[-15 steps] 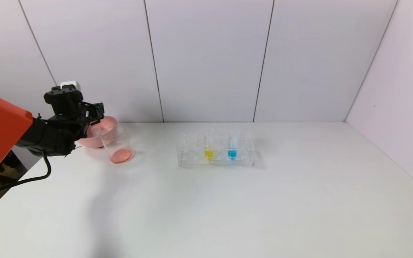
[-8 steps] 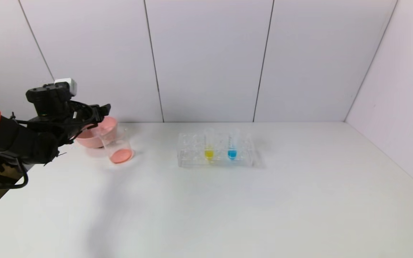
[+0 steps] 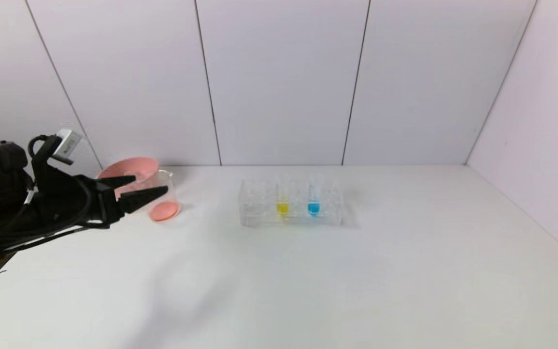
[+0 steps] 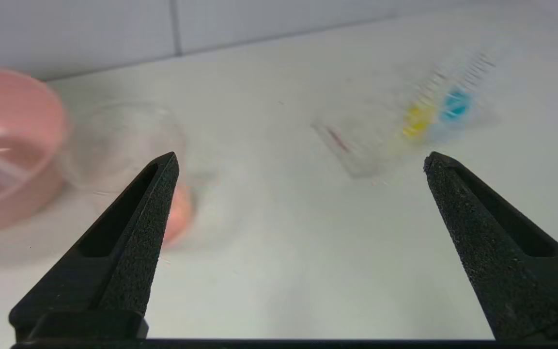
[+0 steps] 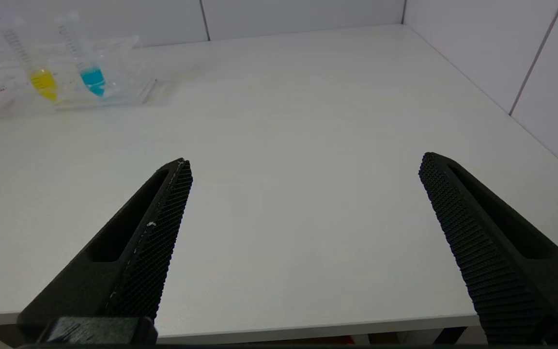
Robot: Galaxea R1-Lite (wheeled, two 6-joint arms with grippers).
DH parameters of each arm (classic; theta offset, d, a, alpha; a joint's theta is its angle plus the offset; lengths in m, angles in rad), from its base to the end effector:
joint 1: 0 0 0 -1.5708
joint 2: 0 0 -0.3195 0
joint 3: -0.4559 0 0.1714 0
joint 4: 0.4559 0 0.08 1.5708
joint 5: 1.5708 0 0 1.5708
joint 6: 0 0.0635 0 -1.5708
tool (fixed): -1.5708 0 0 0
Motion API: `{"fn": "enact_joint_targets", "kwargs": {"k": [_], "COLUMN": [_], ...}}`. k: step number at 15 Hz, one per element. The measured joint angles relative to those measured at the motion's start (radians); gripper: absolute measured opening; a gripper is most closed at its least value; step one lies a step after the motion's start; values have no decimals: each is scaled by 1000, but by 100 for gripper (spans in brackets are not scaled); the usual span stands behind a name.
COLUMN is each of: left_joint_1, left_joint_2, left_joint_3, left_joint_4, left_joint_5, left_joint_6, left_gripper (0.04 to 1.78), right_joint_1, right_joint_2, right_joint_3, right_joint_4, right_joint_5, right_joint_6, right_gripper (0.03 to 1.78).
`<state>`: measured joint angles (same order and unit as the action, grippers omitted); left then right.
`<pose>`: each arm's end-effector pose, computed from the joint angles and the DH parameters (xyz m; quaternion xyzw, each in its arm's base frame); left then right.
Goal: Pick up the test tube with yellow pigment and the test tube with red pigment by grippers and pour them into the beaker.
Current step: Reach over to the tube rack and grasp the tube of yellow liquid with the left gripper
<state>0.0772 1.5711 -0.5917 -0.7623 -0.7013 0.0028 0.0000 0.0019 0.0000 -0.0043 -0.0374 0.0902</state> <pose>0.2764 -0.0197 0.2061 -0.0398 0.0998 -0.3053 0.9462 -0.0220 -0.0024 0.0761 0.0451 -0.0020 -0.0186 0.9988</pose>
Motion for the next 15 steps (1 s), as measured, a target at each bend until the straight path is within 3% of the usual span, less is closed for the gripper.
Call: {"fn": "enact_joint_targets", "kwargs": {"k": [3, 5, 7, 10, 12, 15], "left_joint_1": [-112, -250, -409, -745, -943, -1062], "left_joint_2": [-159, -255, -320, -379, -377, -263], "left_joint_3": [150, 215, 238, 244, 214, 156], "left_joint_4": [90, 143, 210, 285, 301, 243], "left_joint_5": [-104, -73, 21, 296, 538, 867], "left_joint_6": [65, 80, 80, 19, -80, -178], "left_gripper": [176, 176, 176, 176, 176, 176], "right_joint_1": [0, 0, 0, 0, 0, 0], "right_joint_2": [0, 0, 0, 0, 0, 0], "right_joint_3": [0, 0, 0, 0, 0, 0], "right_joint_4": [0, 0, 0, 0, 0, 0], "right_joint_5": [0, 1, 1, 0, 1, 1], "right_joint_6": [0, 0, 0, 0, 0, 0], "right_gripper": [171, 171, 171, 171, 171, 171]}}
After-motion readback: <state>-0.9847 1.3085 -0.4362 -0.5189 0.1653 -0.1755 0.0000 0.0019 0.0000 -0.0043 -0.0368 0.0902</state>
